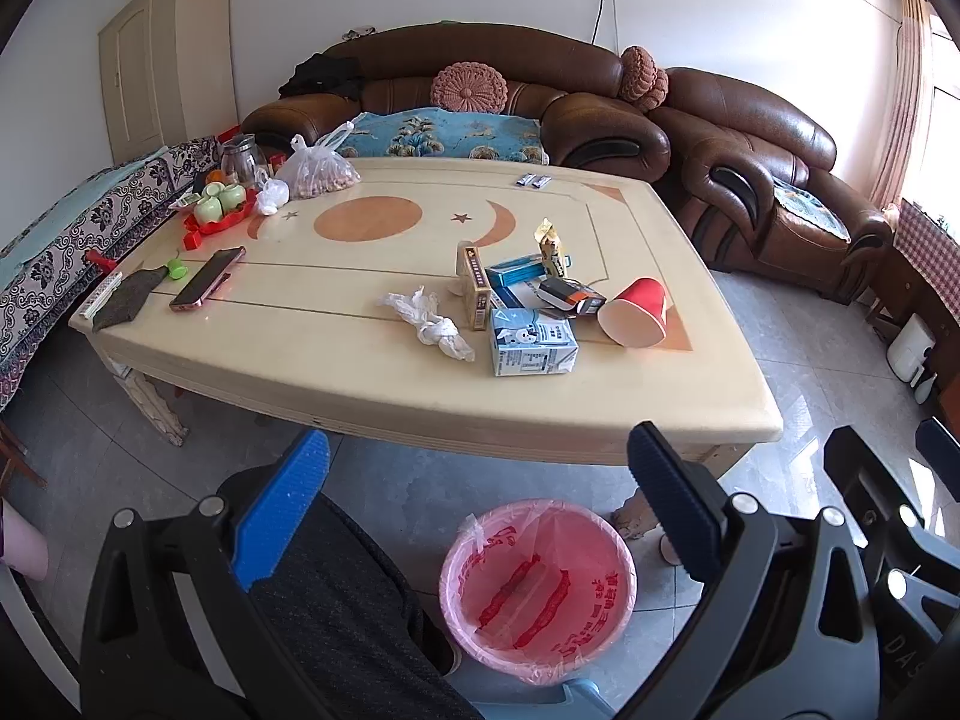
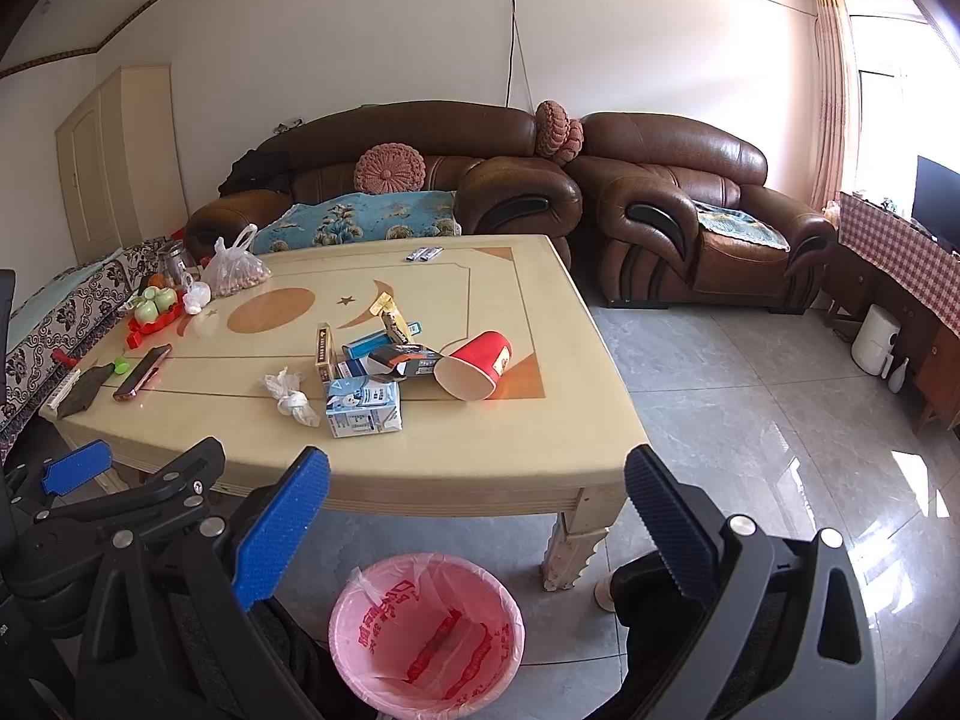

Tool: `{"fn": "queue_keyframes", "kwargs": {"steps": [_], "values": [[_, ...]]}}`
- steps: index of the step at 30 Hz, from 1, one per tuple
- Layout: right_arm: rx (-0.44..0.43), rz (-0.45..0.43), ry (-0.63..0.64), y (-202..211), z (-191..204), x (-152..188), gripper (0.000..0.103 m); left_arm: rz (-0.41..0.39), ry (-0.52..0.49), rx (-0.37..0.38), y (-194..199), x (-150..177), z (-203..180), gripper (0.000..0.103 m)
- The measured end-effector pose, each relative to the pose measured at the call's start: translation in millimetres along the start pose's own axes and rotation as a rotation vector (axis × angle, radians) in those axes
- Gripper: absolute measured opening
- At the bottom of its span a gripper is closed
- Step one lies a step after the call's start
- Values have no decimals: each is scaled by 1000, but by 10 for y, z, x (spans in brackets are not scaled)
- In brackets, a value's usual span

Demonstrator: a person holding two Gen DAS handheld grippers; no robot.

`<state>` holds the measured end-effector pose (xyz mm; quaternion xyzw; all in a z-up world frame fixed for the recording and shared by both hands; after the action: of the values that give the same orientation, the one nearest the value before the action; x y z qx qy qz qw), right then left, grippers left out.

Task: Collect trash

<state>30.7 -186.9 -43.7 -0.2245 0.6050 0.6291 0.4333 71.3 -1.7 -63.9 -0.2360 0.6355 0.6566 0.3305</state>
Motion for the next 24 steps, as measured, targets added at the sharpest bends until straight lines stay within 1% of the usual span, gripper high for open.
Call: {"fn": "queue_keyframes", "kwargs": {"steps": [24], "values": [[-2,-4,0,17,-7,-16,97,2,9,12,-23,24,-3,98]]}}
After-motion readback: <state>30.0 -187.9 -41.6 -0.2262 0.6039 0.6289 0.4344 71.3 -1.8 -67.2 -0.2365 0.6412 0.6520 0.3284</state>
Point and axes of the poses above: each gripper's, at about its wrist camera, not at the fingertips, and y roughly against the way its jaws point, z to its left, x to its underside, the point moved 10 cm from there along -y, roughly the way its jaws point, and after that the axes turned 8 degrees about -y, right-handed, at the moved point
